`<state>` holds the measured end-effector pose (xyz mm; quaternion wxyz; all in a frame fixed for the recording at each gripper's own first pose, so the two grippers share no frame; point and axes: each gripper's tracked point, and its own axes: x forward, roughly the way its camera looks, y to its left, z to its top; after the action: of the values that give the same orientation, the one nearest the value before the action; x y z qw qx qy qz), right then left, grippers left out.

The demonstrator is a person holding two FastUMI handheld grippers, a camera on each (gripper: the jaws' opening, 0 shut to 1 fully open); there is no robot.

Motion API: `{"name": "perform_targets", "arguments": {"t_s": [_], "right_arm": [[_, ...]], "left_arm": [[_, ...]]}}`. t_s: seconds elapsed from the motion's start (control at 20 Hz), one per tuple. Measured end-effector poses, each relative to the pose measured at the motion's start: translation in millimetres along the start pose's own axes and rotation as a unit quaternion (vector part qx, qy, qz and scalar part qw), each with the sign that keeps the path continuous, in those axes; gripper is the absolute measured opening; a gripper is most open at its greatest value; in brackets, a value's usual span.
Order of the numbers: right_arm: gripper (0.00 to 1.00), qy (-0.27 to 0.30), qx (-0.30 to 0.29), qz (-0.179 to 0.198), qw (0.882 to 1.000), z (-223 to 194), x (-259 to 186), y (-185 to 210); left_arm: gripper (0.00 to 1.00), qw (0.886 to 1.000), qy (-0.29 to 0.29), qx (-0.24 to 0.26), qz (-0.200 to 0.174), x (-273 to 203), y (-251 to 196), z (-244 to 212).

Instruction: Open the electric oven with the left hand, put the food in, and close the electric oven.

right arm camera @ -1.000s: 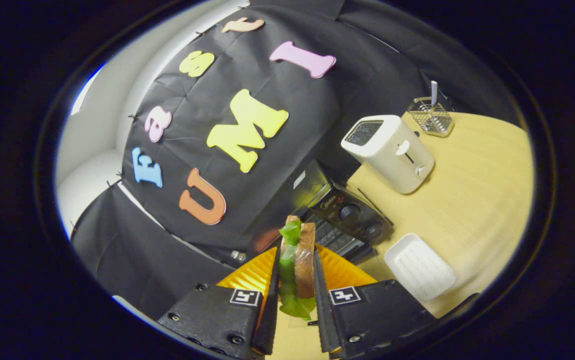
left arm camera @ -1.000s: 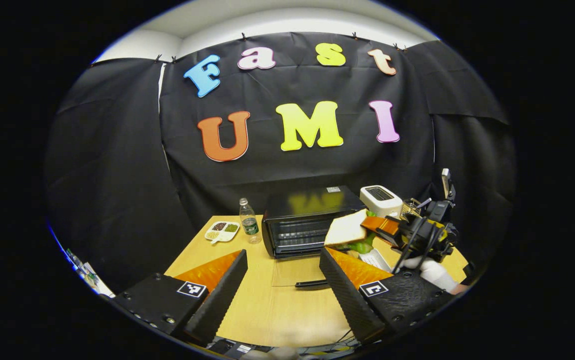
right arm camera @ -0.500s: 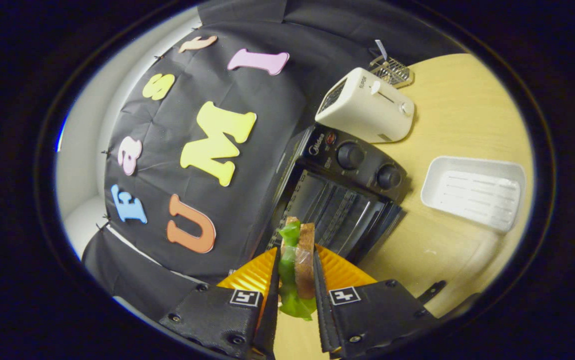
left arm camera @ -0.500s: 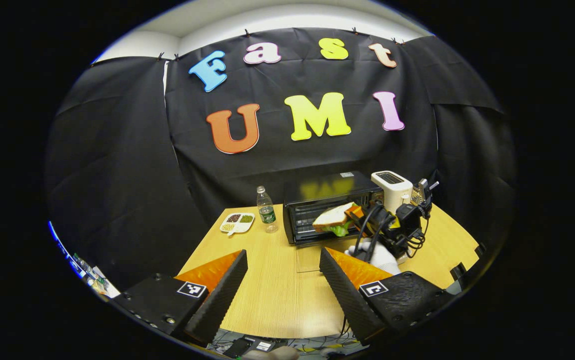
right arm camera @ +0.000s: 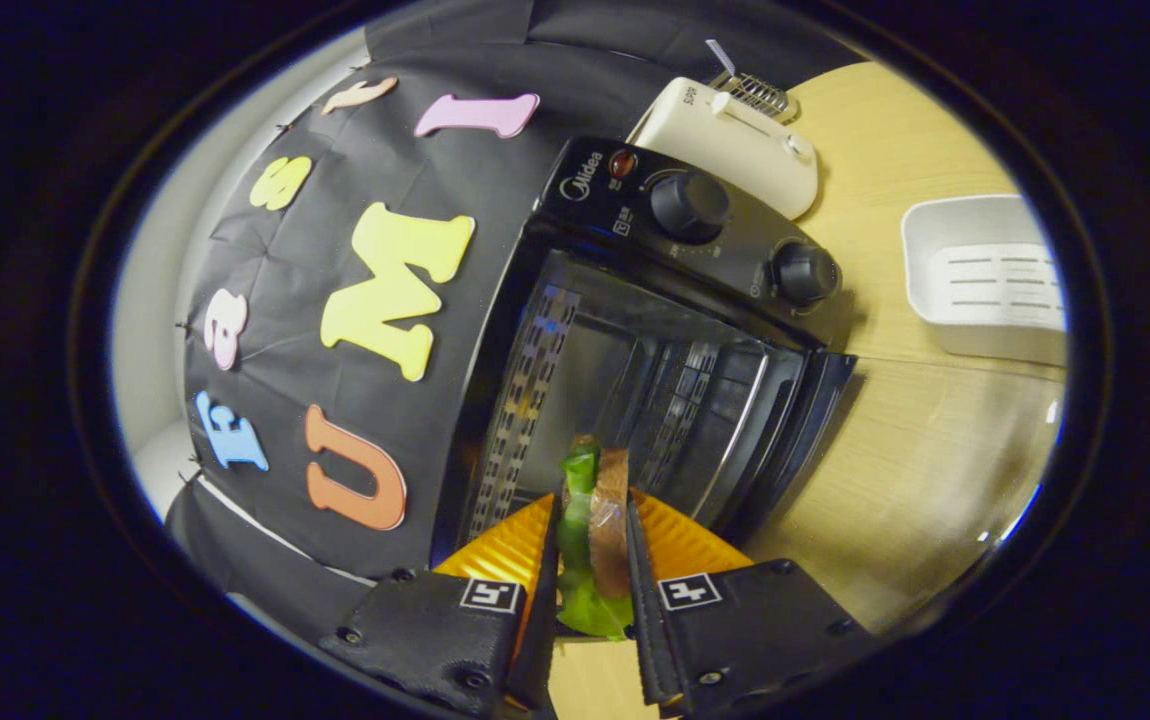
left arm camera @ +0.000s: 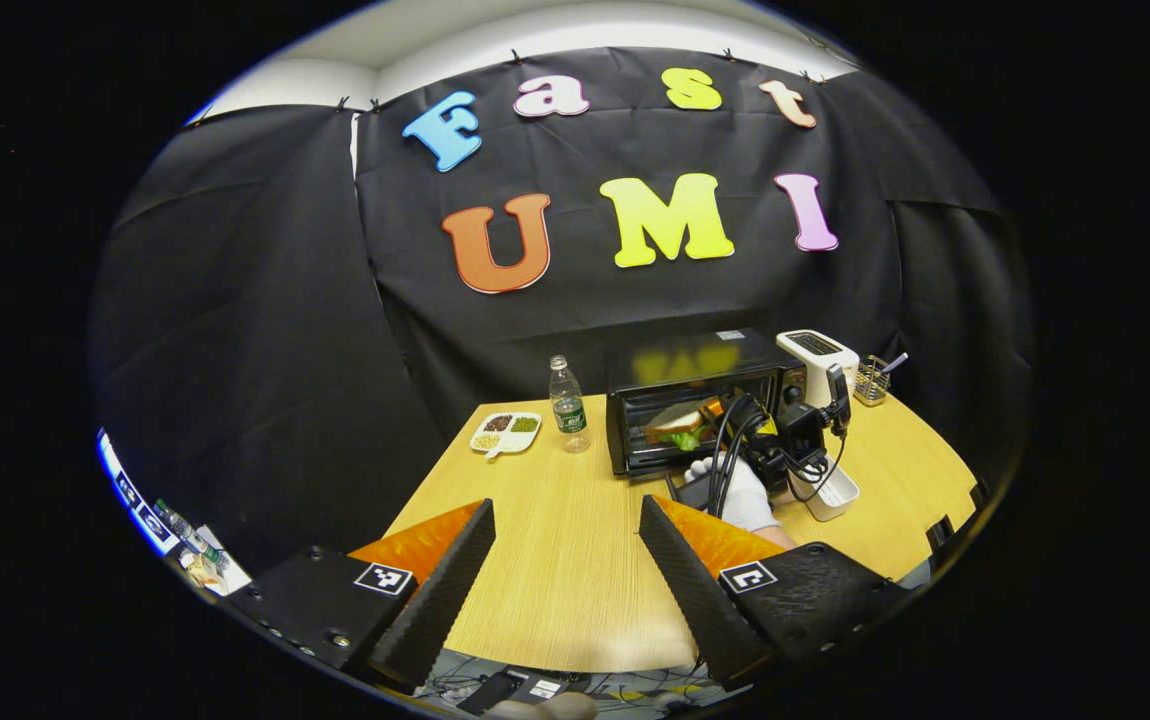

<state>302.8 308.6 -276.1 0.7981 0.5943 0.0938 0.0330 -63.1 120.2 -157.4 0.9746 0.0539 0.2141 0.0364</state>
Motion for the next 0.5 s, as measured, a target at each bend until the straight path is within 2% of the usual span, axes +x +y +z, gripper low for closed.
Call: {"name": "perform_targets", "arguments": {"t_s": [0.05, 0.1, 0.15, 0.2, 0.25, 0.3, 0.35, 0.4, 0.5], "right_arm": [[0.37, 0.000, -0.005, -0.005, 1.000, 0.7, 7.0, -2.3], [0.27, -0.004, -0.006, -0.008, 1.000, 3.0, 13.3, -3.4], [0.27, -0.002, -0.008, -0.011, 1.000, 2.4, 19.3, -5.0], [0.37, -0.001, -0.016, -0.018, 1.000, 1.6, 24.8, -8.9], [0.37, 0.001, -0.026, -0.029, 0.999, 2.2, 29.4, -14.3], [0.30, 0.007, -0.036, -0.035, 0.999, 1.2, 29.8, -17.7], [0.41, 0.006, -0.051, -0.046, 0.998, 3.0, 30.3, -22.6], [0.38, 0.003, -0.067, -0.055, 0.996, 7.6, 31.4, -28.4], [0.41, 0.013, -0.103, -0.063, 0.993, 10.6, 28.9, -30.0]], "left_arm": [[0.96, 1.000, 0.003, -0.002, 0.003, 1.5, 2.5, -1.9], [0.96, 1.000, 0.005, -0.004, 0.003, 2.4, 3.5, -2.8], [0.96, 1.000, 0.008, -0.004, 0.002, 2.3, 3.2, -5.6], [0.96, 1.000, 0.010, -0.004, 0.005, 2.9, 6.3, -7.8], [0.96, 1.000, 0.012, -0.006, 0.005, 4.1, 6.9, -9.2], [0.96, 1.000, 0.013, -0.010, 0.006, 4.0, 7.7, -8.4], [0.96, 1.000, 0.014, -0.013, 0.005, 4.9, 7.5, -9.6], [0.96, 1.000, 0.014, -0.016, 0.006, 5.2, 7.5, -9.2], [0.96, 1.000, 0.017, -0.022, 0.007, 4.9, 7.6, -9.2]]}}
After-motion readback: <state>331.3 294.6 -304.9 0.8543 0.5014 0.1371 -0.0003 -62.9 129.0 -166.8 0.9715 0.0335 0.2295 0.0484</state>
